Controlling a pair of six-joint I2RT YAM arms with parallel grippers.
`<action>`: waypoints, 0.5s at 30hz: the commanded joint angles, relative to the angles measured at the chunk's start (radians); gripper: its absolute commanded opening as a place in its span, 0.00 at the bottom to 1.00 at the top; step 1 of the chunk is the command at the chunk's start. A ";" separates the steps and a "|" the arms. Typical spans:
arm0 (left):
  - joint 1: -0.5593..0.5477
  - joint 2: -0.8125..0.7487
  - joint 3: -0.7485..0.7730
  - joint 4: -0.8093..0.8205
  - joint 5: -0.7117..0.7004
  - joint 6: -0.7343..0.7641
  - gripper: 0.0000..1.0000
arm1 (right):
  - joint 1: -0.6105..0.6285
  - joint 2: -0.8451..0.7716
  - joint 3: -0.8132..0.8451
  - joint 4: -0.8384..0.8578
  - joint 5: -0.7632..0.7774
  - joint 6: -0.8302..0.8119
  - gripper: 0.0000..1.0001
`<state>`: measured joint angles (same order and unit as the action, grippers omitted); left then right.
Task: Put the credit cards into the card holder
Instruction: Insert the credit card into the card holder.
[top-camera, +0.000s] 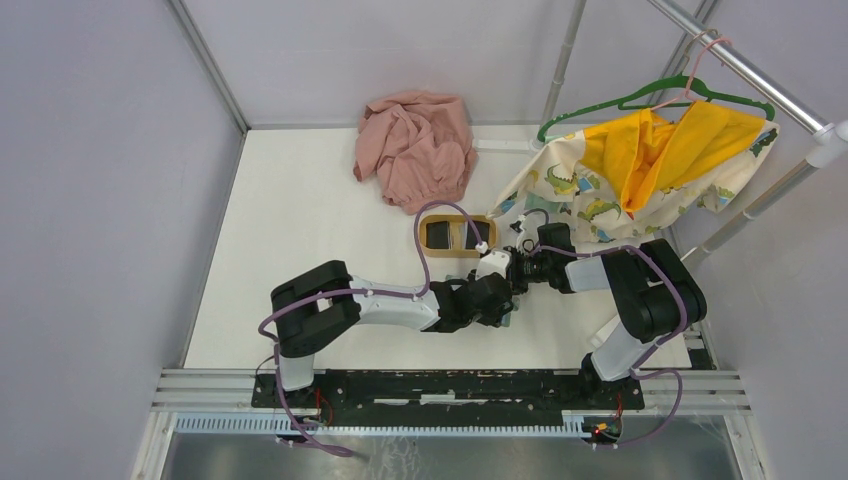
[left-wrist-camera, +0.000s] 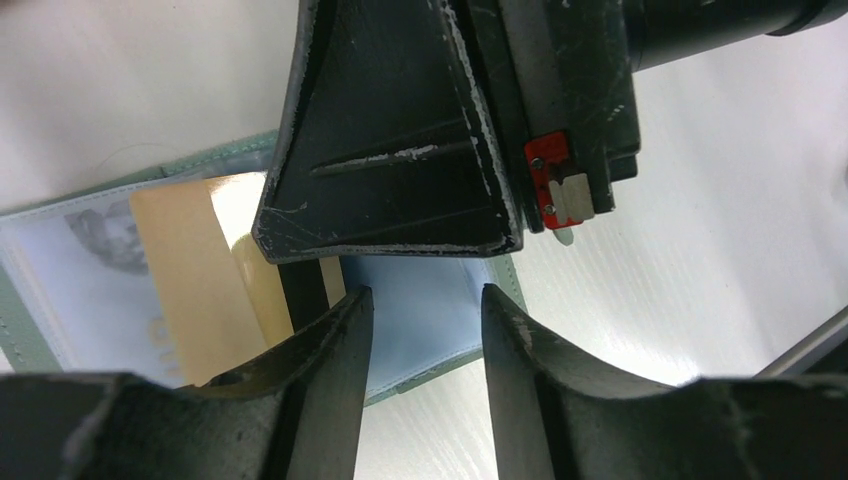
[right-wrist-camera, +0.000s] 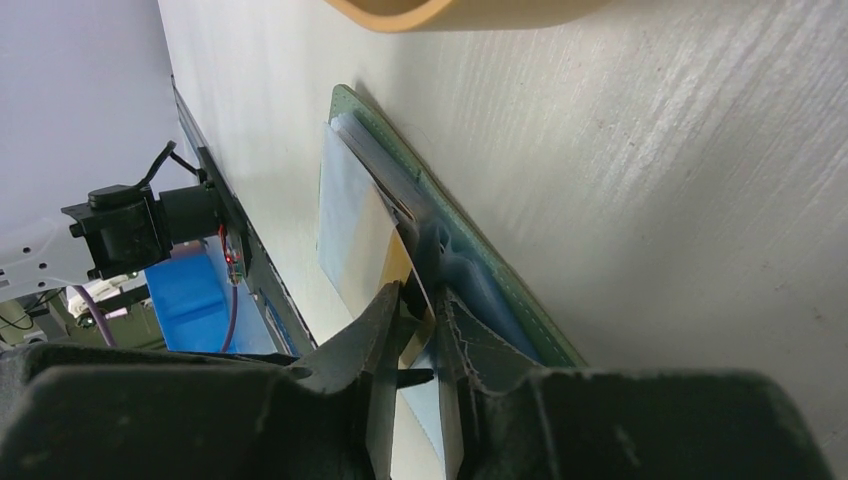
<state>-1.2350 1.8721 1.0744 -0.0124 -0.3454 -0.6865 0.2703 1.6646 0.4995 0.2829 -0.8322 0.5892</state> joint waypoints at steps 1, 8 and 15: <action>0.003 0.003 0.025 -0.041 -0.083 0.008 0.53 | 0.007 0.019 0.010 -0.016 0.054 -0.035 0.26; 0.005 0.004 0.033 -0.057 -0.105 0.017 0.58 | 0.007 0.020 0.016 -0.017 0.036 -0.047 0.36; 0.021 -0.005 0.026 -0.064 -0.113 0.023 0.61 | 0.007 0.017 0.028 -0.031 0.021 -0.071 0.46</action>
<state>-1.2324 1.8721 1.0821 -0.0460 -0.3943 -0.6861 0.2729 1.6646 0.5117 0.2813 -0.8757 0.5755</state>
